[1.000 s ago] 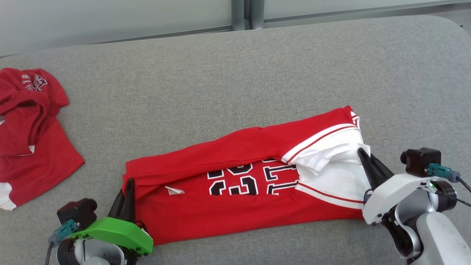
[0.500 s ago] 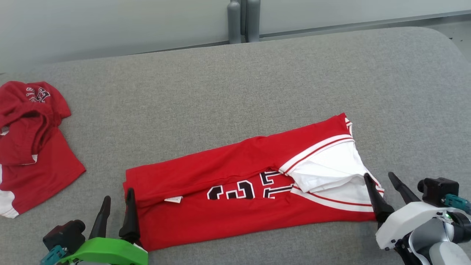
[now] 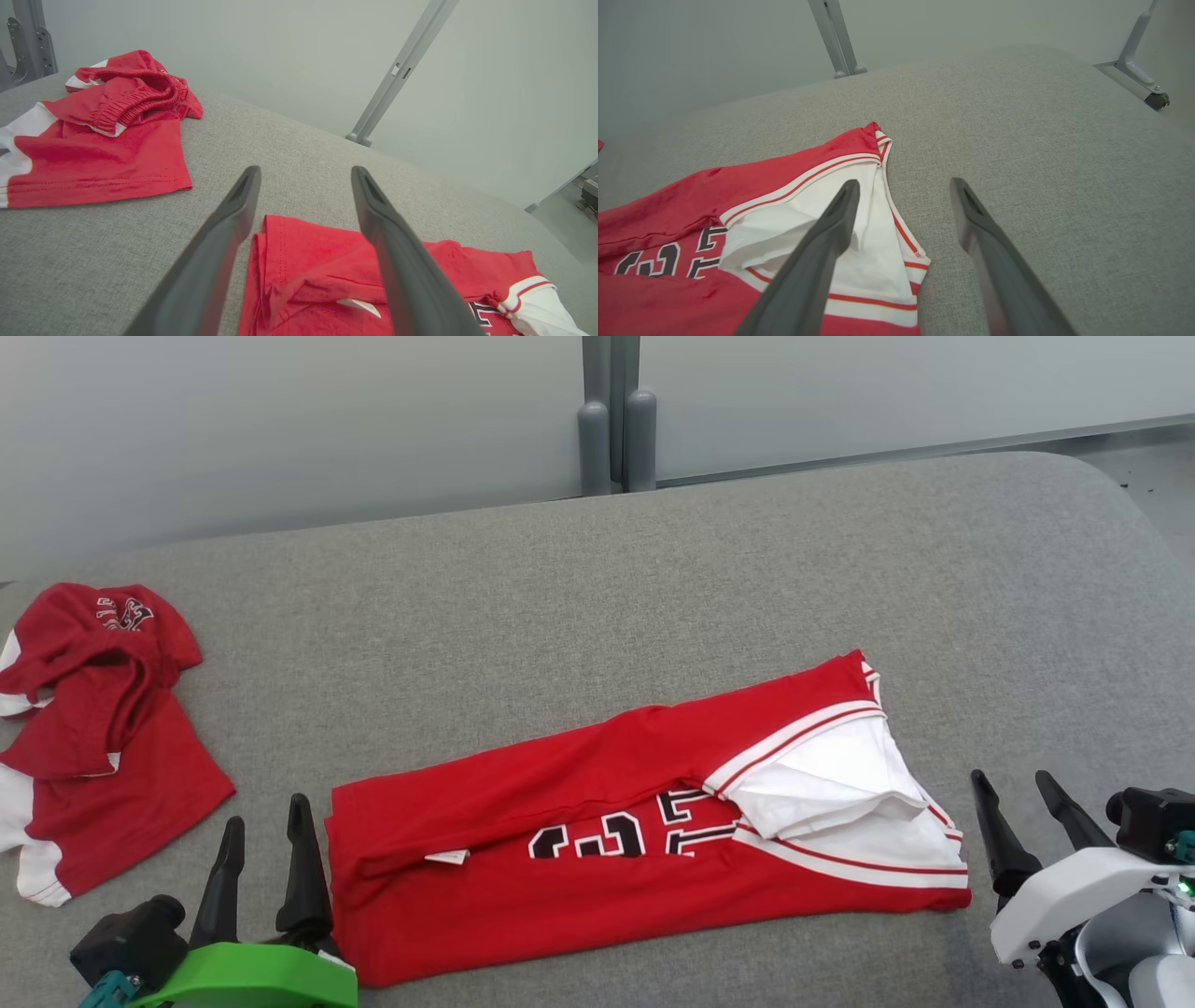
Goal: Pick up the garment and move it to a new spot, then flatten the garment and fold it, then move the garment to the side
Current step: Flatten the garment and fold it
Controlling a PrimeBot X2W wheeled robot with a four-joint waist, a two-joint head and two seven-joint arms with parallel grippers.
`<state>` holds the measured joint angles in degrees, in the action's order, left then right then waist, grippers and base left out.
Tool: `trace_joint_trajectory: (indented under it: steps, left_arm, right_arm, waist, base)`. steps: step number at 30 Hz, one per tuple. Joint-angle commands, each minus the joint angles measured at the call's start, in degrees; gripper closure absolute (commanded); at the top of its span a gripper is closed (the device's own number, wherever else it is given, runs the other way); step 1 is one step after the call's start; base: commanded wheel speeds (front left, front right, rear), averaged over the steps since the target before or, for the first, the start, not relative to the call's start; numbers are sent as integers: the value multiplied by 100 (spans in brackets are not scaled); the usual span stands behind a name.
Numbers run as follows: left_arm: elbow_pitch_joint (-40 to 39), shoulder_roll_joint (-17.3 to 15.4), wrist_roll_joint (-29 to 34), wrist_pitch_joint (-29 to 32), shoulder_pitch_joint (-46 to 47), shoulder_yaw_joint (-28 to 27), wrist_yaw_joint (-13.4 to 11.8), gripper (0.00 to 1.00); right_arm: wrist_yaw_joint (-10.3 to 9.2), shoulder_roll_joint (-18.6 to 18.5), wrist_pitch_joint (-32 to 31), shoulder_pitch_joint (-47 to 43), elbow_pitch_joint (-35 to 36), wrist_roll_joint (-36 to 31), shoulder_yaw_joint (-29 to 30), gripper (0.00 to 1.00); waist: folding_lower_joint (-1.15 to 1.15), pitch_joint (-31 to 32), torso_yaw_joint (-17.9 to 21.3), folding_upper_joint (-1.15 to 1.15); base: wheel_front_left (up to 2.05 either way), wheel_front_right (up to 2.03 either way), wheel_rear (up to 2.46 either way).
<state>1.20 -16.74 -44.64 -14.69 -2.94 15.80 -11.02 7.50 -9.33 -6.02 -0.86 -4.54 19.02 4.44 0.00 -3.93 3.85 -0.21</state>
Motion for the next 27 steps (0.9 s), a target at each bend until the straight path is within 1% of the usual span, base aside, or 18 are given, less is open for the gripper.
trace_joint_trajectory:
  steps: [1,6,11,21,27]
  left_arm:
    - [-32,-14,49,-18,-60,2,-25,0]
    - [-54,34,57,20,-91,67,-75,0]
    - [-69,60,80,44,-85,153,-97,0]
    - [-61,71,83,81,34,225,-73,0]
    - [-25,94,61,71,105,240,-39,0]
  right_arm:
    - [-2,2,-15,-43,39,-50,44,0]
    - [-2,-21,-140,93,47,-119,121,0]
    - [-2,-90,-290,367,-210,-152,28,0]
    - [-2,-255,-418,1317,-1775,-255,-222,0]
    - [-1,-187,-321,1700,-2831,-261,-357,0]
  waist:
    - [0,93,-36,21]
    - [0,223,-87,21]
    - [0,270,-168,21]
    - [0,190,-494,21]
    - [0,137,-637,21]
  base:
    - [0,0,0]
    - [0,0,0]
    - [0,0,0]
    - [0,0,0]
    - [0,0,0]
